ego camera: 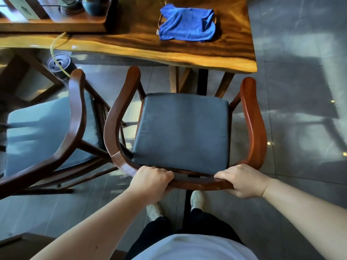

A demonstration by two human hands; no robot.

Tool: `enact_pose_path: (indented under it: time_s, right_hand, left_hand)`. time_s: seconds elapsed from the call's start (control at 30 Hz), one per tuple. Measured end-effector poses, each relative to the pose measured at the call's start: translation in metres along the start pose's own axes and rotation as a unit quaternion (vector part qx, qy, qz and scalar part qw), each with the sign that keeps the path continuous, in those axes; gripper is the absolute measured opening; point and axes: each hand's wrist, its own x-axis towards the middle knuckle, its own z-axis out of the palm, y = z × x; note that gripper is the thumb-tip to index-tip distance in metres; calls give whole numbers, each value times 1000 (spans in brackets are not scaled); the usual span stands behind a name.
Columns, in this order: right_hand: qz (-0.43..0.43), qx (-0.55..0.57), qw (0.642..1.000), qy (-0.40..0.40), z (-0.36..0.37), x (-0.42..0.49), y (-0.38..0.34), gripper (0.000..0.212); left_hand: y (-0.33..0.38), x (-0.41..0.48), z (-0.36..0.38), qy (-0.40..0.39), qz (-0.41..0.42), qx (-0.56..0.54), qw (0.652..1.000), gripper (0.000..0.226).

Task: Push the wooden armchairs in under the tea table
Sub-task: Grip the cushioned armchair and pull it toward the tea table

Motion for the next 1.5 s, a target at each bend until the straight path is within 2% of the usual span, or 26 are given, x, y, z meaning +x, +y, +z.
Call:
enact_pose_path:
  time_s: [0.17, 0.33, 0.63, 0.83, 1.27, 1.33, 1.43, 1.5]
  right_hand:
    - [38, -17, 999, 9, -16, -8, 29, 28]
    - [86, 36, 995, 28, -24, -20, 55, 16]
    - [73, 97, 987, 101, -9, 3, 39, 18]
    - [62, 126, 986, 89, -15, 32, 26, 19]
    - [34, 79, 996, 20, -27, 36, 32, 18]
    - [36, 62, 997, 6, -32, 36, 32, 23]
    - [25, 49, 998, -22, -43, 41, 23, 55]
    - [0, 49, 998, -37, -51, 49, 11, 70]
  left_hand:
    - [15, 29, -9, -7, -41, 18, 999, 19]
    - [37, 58, -6, -8, -60, 30, 998, 32]
    - [0, 49, -7, -4, -47, 31, 998, 38]
    - [-29, 45, -19, -19, -67, 21, 997, 34]
    - [-22, 39, -27, -22, -110, -14, 994, 27]
    - [-19, 36, -29, -13, -107, -17, 994, 29]
    - [-17, 22, -31, 21, -103, -32, 994, 50]
    - [-17, 8, -33, 49, -110, -8, 993, 65]
